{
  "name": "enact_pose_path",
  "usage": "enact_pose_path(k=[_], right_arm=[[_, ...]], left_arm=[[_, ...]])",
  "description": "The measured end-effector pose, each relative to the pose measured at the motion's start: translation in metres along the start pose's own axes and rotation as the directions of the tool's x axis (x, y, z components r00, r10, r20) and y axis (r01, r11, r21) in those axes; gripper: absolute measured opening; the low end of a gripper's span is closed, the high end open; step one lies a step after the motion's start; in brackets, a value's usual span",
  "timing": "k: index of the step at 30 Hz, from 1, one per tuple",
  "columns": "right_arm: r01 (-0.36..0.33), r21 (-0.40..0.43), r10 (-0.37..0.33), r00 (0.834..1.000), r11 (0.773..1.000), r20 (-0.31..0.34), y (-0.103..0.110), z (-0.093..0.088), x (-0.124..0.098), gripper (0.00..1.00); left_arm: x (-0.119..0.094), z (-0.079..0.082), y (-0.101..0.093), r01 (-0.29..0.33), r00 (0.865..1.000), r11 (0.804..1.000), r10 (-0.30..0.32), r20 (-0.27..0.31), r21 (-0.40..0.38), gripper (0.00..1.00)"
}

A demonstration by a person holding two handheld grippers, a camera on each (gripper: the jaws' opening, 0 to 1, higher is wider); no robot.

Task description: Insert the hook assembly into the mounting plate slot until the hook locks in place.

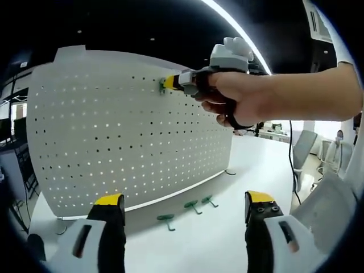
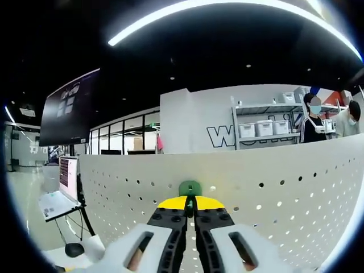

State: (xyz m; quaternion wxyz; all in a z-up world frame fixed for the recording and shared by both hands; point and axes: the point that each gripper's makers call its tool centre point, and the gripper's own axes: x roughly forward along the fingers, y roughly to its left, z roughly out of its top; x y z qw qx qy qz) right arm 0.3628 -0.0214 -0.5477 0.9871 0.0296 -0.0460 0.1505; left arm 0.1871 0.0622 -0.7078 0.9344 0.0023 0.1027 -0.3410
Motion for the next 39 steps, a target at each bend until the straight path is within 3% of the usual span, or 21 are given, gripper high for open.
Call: enact_pose_path(k=[9, 11, 18, 33, 35, 37, 39], right_arm=[[0.107, -0.016, -0.107, 0.993, 0.994, -0.044, 0.0, -0.001, 0.005, 0.01], [0.158, 0.045, -0.155, 0.987, 0.986, -0.051, -0.003, -0.001, 0.005, 0.01], [0.257, 0.028, -0.254, 0.964, 0.966, -0.082, -0.003, -0.006, 0.01, 0.01], [0.265, 0.043, -0.262, 0.963, 0.963, -0.068, -0.005, -0.005, 0.005, 0.02], [0.245, 0.062, -0.241, 0.968, 0.968, -0.066, -0.002, -0.004, 0.005, 0.05], [0.238, 0.022, -0.236, 0.97, 0.971, -0.062, 0.001, -0.004, 0.005, 0.07], [0.228, 0.053, -0.225, 0.973, 0.972, -0.057, 0.002, -0.004, 0.004, 0.09]], left_arm=[[-0.002, -0.001, -0.002, 0.005, 1.0, 1.0, -0.005, 0.003, -0.017, 0.89], [-0.003, 0.001, -0.004, 0.008, 1.0, 1.0, -0.008, 0.002, -0.011, 0.88], [-0.008, -0.001, -0.006, 0.016, 1.0, 1.0, -0.016, 0.0, -0.006, 0.88], [-0.011, -0.002, -0.006, 0.002, 1.0, 1.0, -0.002, 0.002, -0.009, 0.88], [-0.011, -0.001, -0.005, 0.0, 1.0, 1.0, 0.0, 0.005, -0.011, 0.88], [-0.012, 0.0, -0.006, 0.008, 1.0, 1.0, -0.008, 0.012, -0.025, 0.88], [-0.013, 0.001, -0.006, 0.007, 1.0, 1.0, -0.007, 0.015, -0.024, 0.89]])
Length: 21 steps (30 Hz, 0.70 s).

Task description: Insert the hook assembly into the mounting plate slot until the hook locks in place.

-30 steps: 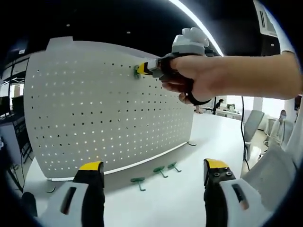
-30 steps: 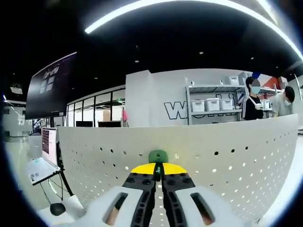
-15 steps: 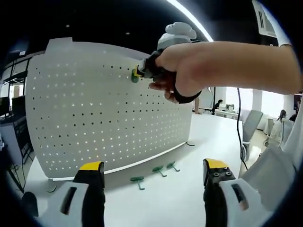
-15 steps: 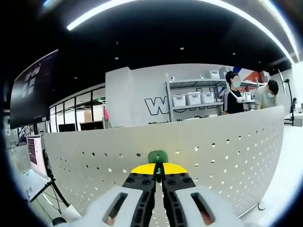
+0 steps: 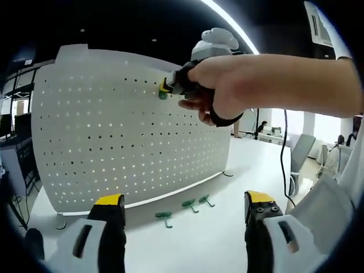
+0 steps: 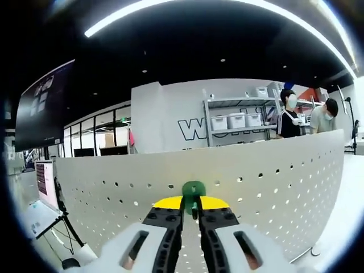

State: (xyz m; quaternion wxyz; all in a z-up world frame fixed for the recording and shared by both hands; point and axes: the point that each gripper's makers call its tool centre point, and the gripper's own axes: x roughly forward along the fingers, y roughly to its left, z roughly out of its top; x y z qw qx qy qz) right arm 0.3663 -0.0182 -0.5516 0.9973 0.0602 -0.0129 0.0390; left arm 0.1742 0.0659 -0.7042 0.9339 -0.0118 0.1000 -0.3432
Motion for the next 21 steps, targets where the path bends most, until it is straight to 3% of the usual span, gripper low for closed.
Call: enact_pose_path(k=[15, 21], right_arm=[[-0.169, -0.041, 0.168, 0.986, 0.985, -0.015, 0.022, -0.001, -0.006, 0.34], [-0.222, -0.01, 0.222, 0.975, 0.975, -0.01, 0.023, -0.003, -0.012, 0.46]], left_arm=[[-0.003, 0.0, -0.005, -0.011, 1.0, 1.0, 0.012, -0.021, 0.026, 0.88], [-0.002, 0.001, -0.006, -0.012, 1.0, 0.999, 0.013, -0.025, 0.037, 0.88]])
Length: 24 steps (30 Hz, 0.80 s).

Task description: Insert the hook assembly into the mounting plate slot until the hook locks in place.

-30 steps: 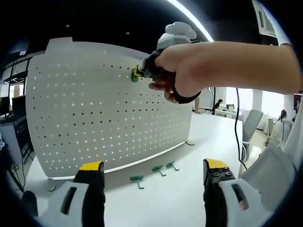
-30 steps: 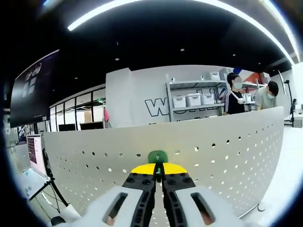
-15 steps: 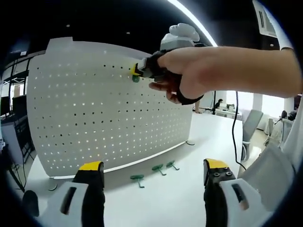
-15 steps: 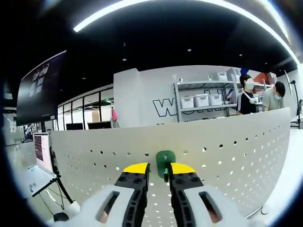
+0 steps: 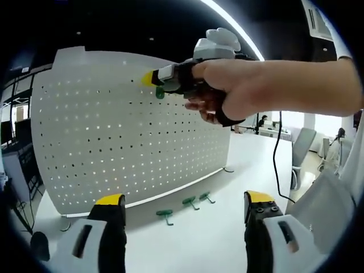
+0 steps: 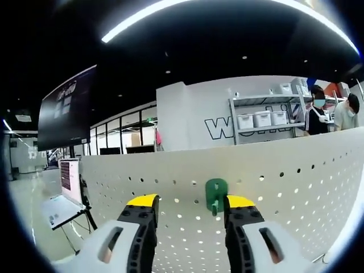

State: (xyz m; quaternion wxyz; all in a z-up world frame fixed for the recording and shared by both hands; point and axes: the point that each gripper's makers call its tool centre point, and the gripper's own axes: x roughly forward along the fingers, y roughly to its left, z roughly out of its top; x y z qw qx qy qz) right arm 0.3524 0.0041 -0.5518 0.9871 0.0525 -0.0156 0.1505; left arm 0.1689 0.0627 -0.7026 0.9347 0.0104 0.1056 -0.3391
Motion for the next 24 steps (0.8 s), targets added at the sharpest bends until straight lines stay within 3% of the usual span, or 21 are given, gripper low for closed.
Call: enact_pose_path(k=[5, 20, 24], right_arm=[[-0.047, -0.027, 0.047, 0.999, 0.999, -0.004, 0.002, -0.001, -0.003, 0.49], [-0.097, -0.023, 0.096, 0.995, 0.995, -0.012, -0.004, -0.002, -0.006, 0.51], [-0.168, -0.026, 0.168, 0.986, 0.986, 0.013, 0.0, 0.003, -0.012, 0.55]], left_arm=[[0.0, 0.001, 0.001, -0.004, 1.0, 1.0, 0.004, 0.002, -0.001, 0.88], [0.004, 0.002, -0.001, 0.0, 1.0, 1.0, 0.0, 0.0, 0.006, 0.88], [0.004, 0.002, 0.002, -0.004, 1.0, 1.0, 0.004, 0.002, 0.003, 0.89]])
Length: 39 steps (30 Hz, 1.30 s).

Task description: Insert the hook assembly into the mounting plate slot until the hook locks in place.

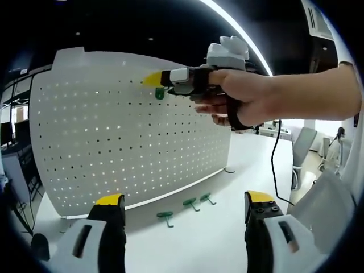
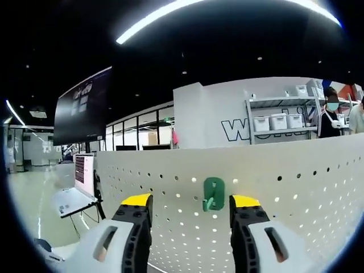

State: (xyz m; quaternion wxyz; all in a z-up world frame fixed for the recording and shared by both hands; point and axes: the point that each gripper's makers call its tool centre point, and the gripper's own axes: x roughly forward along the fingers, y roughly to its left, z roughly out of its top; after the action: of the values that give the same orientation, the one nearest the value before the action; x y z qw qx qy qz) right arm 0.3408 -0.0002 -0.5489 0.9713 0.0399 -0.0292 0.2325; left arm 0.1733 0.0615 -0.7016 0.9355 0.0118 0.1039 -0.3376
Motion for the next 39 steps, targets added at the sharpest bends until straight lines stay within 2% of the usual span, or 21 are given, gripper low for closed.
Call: enact_pose_path(k=[4, 8, 18, 31, 36, 39], right_arm=[[-0.055, -0.052, 0.055, 0.999, 0.997, -0.002, 0.004, 0.0, -0.007, 0.58], [-0.092, -0.055, 0.091, 0.996, 0.994, -0.018, 0.004, -0.006, -0.014, 0.58], [-0.099, -0.054, 0.097, 0.995, 0.994, -0.027, -0.003, -0.012, -0.028, 0.59], [-0.159, -0.069, 0.154, 0.986, 0.985, -0.068, -0.008, -0.038, -0.066, 0.64], [-0.164, -0.06, 0.158, 0.983, 0.985, -0.091, -0.014, -0.05, -0.083, 0.65], [-0.163, -0.051, 0.159, 0.984, 0.985, -0.085, -0.016, -0.051, -0.094, 0.65]], left_arm=[[0.001, -0.001, 0.001, -0.003, 1.0, 1.0, 0.003, -0.004, -0.001, 0.88], [0.001, 0.0, -0.001, 0.002, 1.0, 1.0, -0.002, -0.003, 0.0, 0.89], [0.003, -0.001, -0.001, 0.001, 1.0, 1.0, -0.001, -0.003, 0.005, 0.89], [0.004, -0.001, 0.0, 0.0, 1.0, 1.0, 0.0, -0.004, 0.01, 0.89], [0.003, -0.002, 0.002, -0.004, 1.0, 1.0, 0.004, -0.007, 0.011, 0.89], [0.001, -0.001, 0.003, -0.005, 1.0, 1.0, 0.005, -0.006, 0.012, 0.9]])
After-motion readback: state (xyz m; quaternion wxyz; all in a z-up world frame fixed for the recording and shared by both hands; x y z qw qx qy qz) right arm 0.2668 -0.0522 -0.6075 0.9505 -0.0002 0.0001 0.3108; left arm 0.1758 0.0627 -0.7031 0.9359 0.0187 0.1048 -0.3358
